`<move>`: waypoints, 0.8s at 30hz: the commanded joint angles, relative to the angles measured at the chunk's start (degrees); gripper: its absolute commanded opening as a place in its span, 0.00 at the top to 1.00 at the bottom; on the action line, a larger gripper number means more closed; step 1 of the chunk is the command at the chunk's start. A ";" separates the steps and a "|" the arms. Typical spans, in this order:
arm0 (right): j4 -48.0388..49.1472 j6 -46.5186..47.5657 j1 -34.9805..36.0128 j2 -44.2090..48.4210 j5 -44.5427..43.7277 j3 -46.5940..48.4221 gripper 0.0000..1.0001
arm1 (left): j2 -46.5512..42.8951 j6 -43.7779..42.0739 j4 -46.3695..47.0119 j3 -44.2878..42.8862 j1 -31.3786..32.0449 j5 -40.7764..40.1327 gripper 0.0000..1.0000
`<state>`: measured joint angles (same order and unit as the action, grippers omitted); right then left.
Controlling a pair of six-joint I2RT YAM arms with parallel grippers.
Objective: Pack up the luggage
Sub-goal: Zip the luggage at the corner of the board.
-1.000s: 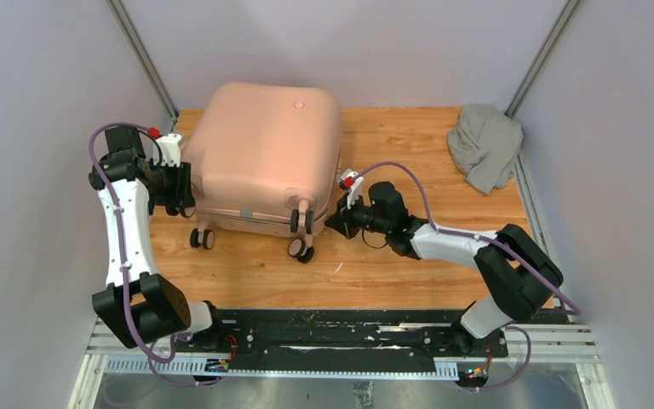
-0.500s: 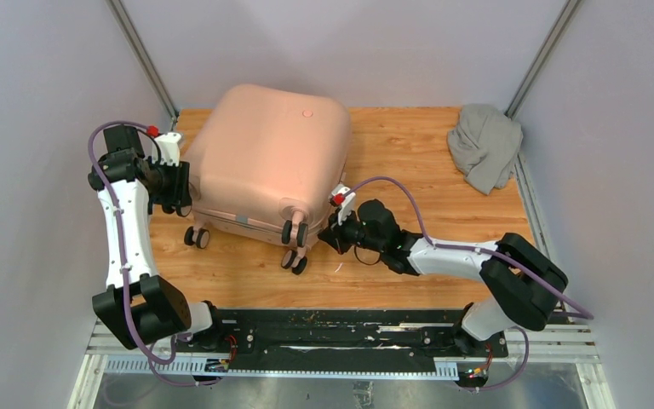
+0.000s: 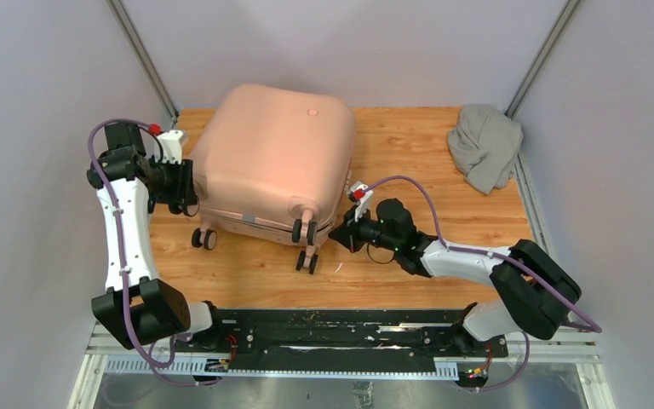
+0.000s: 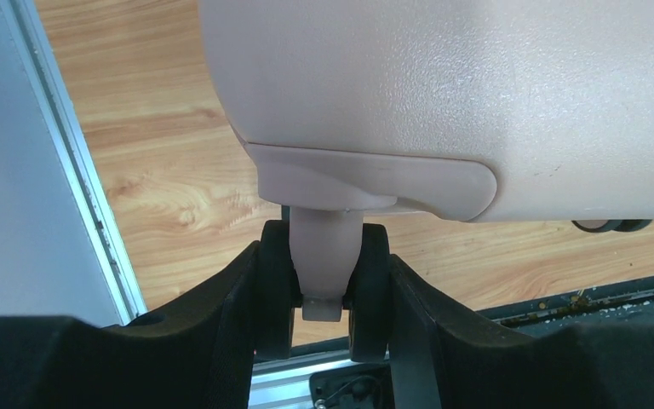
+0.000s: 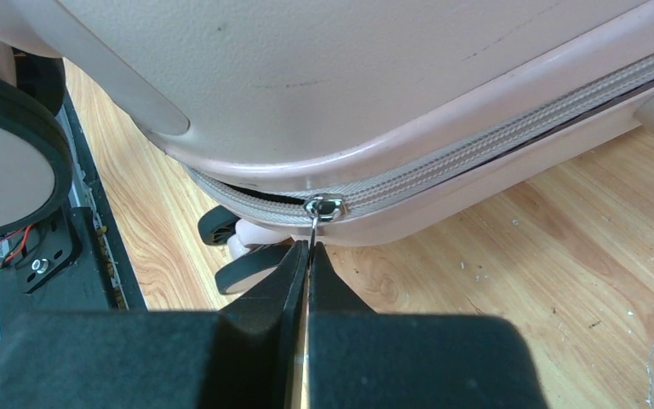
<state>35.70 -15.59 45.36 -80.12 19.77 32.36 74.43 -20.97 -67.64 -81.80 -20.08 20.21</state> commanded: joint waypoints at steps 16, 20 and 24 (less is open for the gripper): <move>-1.51 -5.39 -3.63 -7.12 9.17 7.37 1.00 | -17.77 -27.92 2.02 -1.54 3.39 14.18 0.00; -1.25 -5.62 -3.68 -7.04 9.19 7.11 1.00 | -21.51 -37.30 1.89 -0.14 16.14 15.99 0.00; -1.52 -6.05 -3.70 -6.90 9.44 7.21 1.00 | -20.14 -47.04 1.82 1.46 33.43 8.60 0.00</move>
<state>32.40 -20.84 42.09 -85.93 29.28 37.69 52.38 -54.92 -65.25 -82.46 1.54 32.73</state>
